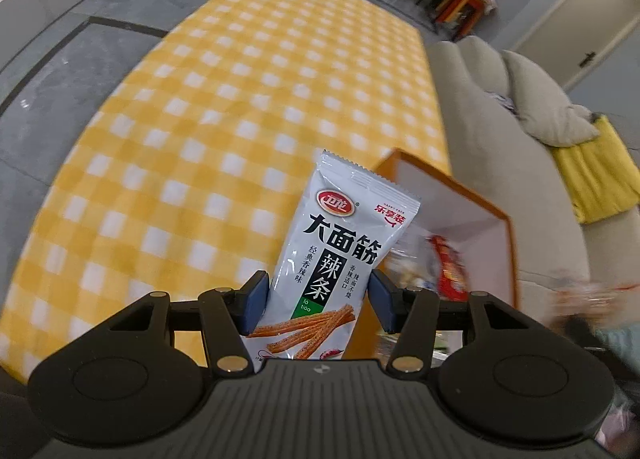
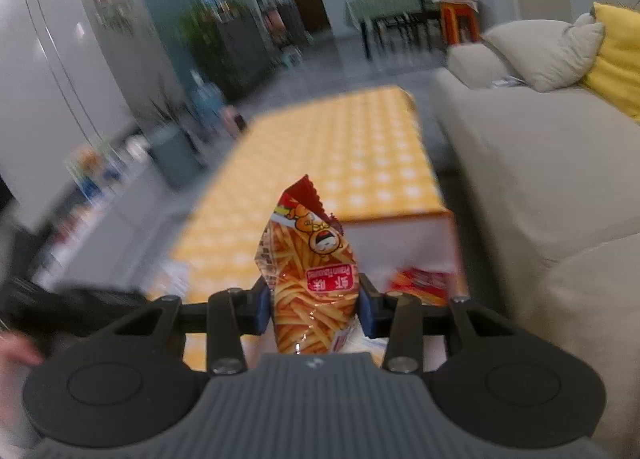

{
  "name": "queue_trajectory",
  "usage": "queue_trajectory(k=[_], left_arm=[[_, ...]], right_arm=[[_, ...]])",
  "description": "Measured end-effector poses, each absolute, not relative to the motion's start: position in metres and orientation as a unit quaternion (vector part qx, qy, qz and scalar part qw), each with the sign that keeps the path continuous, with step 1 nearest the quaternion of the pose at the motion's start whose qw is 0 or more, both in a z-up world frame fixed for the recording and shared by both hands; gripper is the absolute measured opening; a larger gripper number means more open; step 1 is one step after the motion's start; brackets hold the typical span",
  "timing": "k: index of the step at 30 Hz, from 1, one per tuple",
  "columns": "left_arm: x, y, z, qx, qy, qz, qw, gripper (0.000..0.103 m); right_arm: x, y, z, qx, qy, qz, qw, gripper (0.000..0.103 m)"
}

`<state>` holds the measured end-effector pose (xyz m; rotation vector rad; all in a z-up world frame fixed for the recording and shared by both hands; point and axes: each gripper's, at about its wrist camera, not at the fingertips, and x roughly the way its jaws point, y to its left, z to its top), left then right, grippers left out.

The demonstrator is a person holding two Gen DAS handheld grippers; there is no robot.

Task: Organize snacks
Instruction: 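Lower the potato-sticks bag into the box and open the right tool while the left tool carries the spicy-strip packet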

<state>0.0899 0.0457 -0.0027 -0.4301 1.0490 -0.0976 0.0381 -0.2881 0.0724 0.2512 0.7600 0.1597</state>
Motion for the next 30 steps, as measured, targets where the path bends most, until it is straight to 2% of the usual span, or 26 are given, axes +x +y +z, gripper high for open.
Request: queue_trajectory(k=[4,8,13,18,20,22,26,30], left_arm=[[0.087,0.028,0.0,-0.214,0.49,-0.07,0.842,0.062],[0.086,0.016,-0.001,-0.219,0.494,-0.116,0.834,0.062],[0.087,0.008,-0.009,-0.214,0.5,-0.135,0.828,0.062],[0.085,0.005,-0.014,-0.196,0.494,-0.152,0.833,0.062],[0.084,0.005,-0.013,-0.189,0.492,-0.154,0.836,0.062],[0.083,0.006,-0.013,-0.187,0.491,-0.159,0.836,0.062],[0.083,0.011,-0.011,-0.194,0.489,-0.163,0.834,0.062],[0.081,0.013,-0.008,-0.19,0.488,-0.158,0.837,0.062]], right_arm=[[0.058,-0.294,0.018,0.125,0.429,0.037,0.894,0.04],[0.074,-0.281,-0.022,0.052,0.476,-0.016,0.878,0.04],[0.094,-0.276,-0.053,0.003,0.507,-0.047,0.861,0.039],[0.104,-0.27,-0.057,-0.027,0.504,-0.061,0.861,0.041],[0.105,-0.266,-0.06,-0.038,0.507,-0.062,0.859,0.049],[0.103,-0.262,-0.06,-0.033,0.505,-0.058,0.861,0.066],[0.104,-0.261,-0.059,-0.029,0.5,-0.061,0.863,0.067],[0.1,-0.273,-0.049,0.024,0.477,-0.049,0.877,0.067]])
